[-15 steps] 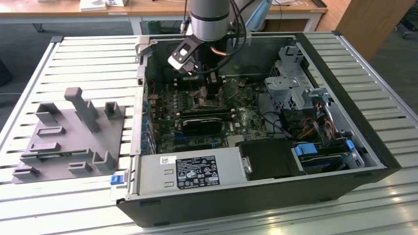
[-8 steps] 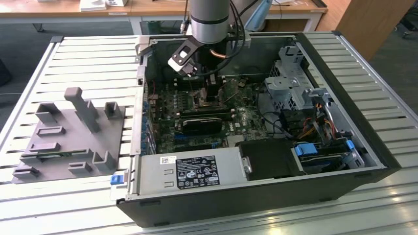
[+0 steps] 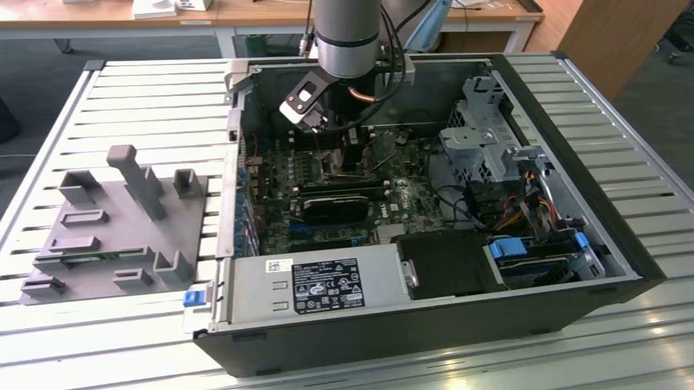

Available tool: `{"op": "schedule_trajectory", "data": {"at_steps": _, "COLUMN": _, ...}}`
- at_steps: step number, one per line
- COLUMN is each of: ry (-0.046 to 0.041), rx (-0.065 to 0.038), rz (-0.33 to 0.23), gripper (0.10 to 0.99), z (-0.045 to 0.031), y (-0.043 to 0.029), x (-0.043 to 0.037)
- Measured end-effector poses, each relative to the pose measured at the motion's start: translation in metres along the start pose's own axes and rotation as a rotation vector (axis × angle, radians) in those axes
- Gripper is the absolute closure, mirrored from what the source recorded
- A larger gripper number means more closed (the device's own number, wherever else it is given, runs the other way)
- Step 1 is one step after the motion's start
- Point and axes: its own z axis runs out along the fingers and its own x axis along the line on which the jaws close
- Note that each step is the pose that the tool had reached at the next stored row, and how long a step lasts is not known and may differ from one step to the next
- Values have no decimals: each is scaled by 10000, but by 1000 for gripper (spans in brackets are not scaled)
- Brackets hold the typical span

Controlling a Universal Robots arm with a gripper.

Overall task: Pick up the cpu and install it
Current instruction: 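Place the cpu into insertion slot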

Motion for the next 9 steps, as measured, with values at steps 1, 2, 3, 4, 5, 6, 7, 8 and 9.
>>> {"op": "schedule_trajectory", "data": {"at_steps": 1, "ry": 0, "rx": -1, "rz": 0, "gripper": 549, "z": 10, "y": 0, "x": 2}}
{"op": "schedule_trajectory", "data": {"at_steps": 2, "ry": 0, "rx": 0, "rz": 0, "gripper": 549, "z": 19, "y": -1, "x": 3}}
{"op": "schedule_trajectory", "data": {"at_steps": 3, "ry": 0, "rx": 0, "rz": 1, "gripper": 549, "z": 28, "y": -4, "x": 4}}
{"op": "schedule_trajectory", "data": {"at_steps": 4, "ry": -1, "rx": 0, "rz": 6, "gripper": 549, "z": 35, "y": -8, "x": 4}}
{"op": "schedule_trajectory", "data": {"at_steps": 5, "ry": -1, "rx": 0, "rz": 14, "gripper": 549, "z": 41, "y": -10, "x": 5}}
{"op": "schedule_trajectory", "data": {"at_steps": 6, "ry": -2, "rx": 1, "rz": 28, "gripper": 549, "z": 48, "y": -14, "x": 6}}
{"op": "schedule_trajectory", "data": {"at_steps": 7, "ry": -2, "rx": 0, "rz": 46, "gripper": 549, "z": 53, "y": -18, "x": 8}}
{"op": "schedule_trajectory", "data": {"at_steps": 8, "ry": -2, "rx": 0, "rz": 58, "gripper": 549, "z": 58, "y": -19, "x": 10}}
{"op": "schedule_trajectory", "data": {"at_steps": 9, "ry": -4, "rx": 1, "rz": 64, "gripper": 549, "z": 62, "y": -19, "x": 11}}
